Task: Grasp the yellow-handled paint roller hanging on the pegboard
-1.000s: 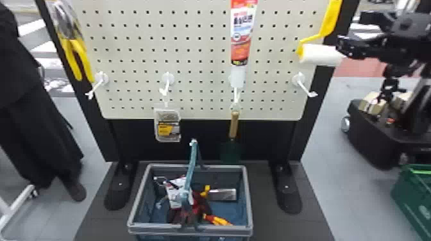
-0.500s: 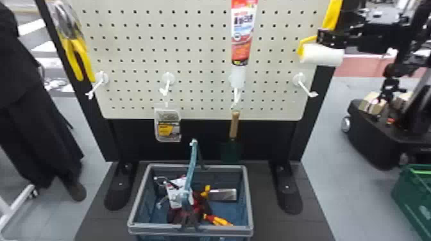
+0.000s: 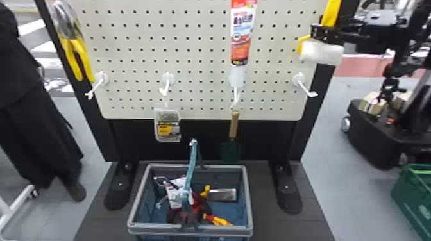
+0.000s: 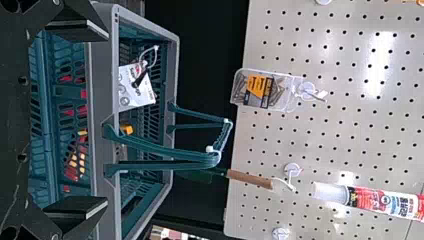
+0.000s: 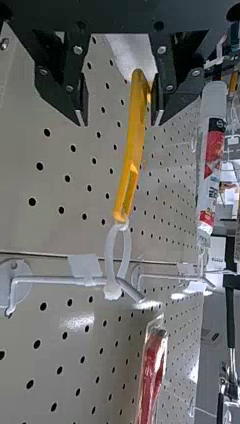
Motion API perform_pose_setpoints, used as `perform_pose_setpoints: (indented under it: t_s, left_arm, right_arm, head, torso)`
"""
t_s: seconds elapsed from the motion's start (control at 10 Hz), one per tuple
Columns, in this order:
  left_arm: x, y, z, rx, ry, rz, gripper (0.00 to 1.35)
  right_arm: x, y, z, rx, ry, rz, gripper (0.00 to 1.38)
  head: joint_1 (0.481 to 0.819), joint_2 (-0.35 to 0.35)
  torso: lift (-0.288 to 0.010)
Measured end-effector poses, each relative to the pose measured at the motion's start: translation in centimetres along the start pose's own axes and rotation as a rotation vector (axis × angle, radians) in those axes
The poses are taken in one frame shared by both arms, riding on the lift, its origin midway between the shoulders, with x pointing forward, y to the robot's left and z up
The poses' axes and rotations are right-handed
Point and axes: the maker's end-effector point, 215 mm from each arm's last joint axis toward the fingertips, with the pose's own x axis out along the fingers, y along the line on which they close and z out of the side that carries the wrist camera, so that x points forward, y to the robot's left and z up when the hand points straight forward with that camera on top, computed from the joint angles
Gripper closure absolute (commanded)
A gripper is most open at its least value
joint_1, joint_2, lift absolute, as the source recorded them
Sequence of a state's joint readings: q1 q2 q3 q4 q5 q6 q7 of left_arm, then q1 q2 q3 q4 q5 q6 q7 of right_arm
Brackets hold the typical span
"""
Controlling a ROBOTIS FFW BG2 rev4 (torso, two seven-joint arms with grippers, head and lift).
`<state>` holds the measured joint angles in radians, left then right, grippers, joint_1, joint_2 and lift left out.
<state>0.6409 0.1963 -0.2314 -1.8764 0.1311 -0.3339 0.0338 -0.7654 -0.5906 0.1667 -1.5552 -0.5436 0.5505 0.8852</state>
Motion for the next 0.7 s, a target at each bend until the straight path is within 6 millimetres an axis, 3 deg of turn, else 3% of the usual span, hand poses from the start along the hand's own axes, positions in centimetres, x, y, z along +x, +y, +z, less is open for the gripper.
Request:
perform_pose_setpoints:
  t_s: [0.1, 0.3, 0.7]
  left_arm:
    - [0.01, -0.06, -0.05, 0.0, 0.002, -0.002, 0.14]
    - [0.02, -0.12, -0.06, 0.0, 0.002, -0.005, 0.14]
    - [0.0, -0.1, -0.1, -0.001, 0.003, -0.005, 0.14]
  right_arm:
    - [-0.03, -0.26, 0.74, -0.014, -0.004, -0.006, 1.05]
    - [-0.07, -0.45, 1.59, -0.033, -0.005, -0.009, 1.27]
    - [0.0, -0.25, 1.1, -0.017, -0.018, -0.007, 1.29]
  head:
    - [0.549, 0.0]
    - [0.549, 0.0]
    - [0.549, 0.0]
  torso:
    - [-0.1]
    - [-0.1]
    - [-0.1]
